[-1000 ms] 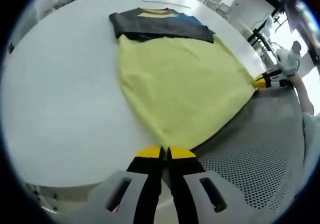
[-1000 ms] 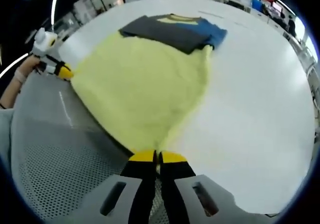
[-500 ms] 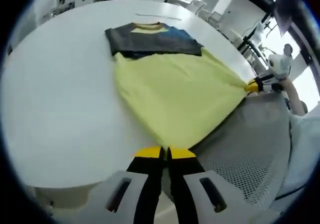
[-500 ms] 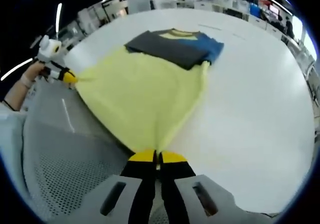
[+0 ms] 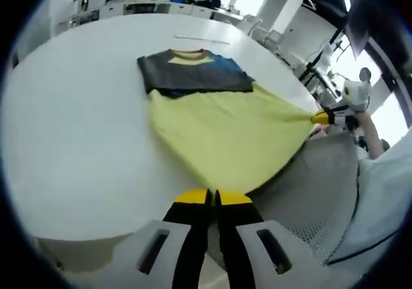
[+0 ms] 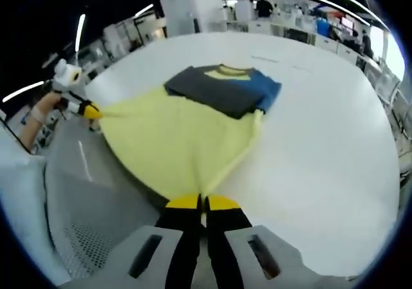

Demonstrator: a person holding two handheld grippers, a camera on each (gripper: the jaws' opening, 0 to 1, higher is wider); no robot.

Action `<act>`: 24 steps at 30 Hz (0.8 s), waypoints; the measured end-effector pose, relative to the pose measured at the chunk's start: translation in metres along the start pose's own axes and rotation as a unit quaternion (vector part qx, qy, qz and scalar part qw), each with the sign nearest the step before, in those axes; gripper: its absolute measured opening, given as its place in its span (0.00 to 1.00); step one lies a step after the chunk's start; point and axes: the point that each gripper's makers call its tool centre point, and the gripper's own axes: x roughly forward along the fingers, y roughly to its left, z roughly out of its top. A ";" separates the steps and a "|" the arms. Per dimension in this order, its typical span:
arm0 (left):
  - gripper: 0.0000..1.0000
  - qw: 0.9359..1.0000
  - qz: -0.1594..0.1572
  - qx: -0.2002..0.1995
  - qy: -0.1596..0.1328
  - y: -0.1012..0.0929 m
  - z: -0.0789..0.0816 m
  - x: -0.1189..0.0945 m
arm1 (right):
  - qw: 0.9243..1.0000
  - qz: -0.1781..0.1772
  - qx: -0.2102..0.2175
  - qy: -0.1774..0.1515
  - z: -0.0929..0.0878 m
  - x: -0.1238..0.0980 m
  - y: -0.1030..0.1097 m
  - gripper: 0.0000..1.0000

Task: Fold the garment on the visible template until the final outline fits inside the template.

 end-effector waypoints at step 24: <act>0.00 0.992 0.035 0.045 -0.115 -0.013 0.060 -0.053 | 0.991 -0.021 -0.019 -0.131 0.064 -0.056 0.000 0.02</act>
